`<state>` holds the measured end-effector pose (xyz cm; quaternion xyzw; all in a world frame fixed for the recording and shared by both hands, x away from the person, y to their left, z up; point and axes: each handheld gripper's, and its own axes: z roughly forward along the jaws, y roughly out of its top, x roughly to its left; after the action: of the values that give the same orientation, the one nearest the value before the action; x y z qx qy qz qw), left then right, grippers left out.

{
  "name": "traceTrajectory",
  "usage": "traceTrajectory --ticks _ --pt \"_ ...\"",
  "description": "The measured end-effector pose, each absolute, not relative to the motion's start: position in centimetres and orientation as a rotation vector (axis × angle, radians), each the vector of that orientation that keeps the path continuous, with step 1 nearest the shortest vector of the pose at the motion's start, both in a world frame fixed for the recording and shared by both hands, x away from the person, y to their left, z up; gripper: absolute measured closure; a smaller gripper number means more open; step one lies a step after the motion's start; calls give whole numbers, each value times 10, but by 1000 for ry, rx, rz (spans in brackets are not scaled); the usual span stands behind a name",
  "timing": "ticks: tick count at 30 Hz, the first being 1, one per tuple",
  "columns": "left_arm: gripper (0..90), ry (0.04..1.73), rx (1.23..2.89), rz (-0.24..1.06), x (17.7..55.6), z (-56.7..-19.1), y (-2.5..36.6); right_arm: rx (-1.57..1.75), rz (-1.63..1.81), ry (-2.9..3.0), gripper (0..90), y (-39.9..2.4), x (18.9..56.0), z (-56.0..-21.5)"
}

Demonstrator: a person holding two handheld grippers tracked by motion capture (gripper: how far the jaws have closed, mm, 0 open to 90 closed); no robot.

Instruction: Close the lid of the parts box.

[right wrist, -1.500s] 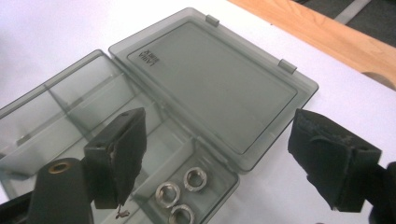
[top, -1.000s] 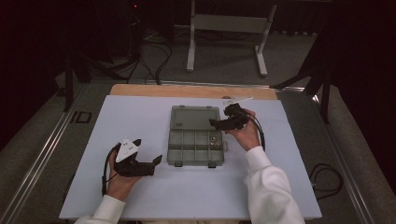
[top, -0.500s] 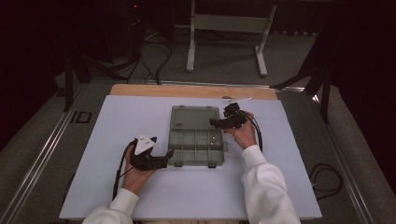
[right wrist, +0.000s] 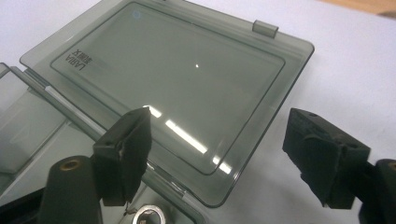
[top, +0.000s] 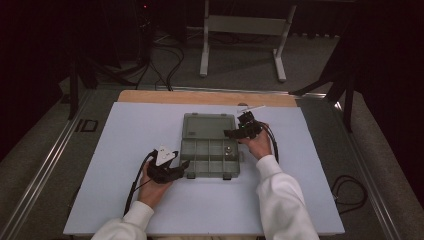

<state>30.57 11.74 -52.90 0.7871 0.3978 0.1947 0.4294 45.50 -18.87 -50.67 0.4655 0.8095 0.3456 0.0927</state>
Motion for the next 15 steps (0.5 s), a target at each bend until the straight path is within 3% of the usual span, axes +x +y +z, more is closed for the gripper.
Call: traceTrajectory --ticks 7,15 --pt "591 992 2004 514 306 -533 113 1456 1023 2434 287 -187 459 -515" --pt "633 1007 2016 548 306 -533 111 1536 1004 2446 299 -187 462 -520"
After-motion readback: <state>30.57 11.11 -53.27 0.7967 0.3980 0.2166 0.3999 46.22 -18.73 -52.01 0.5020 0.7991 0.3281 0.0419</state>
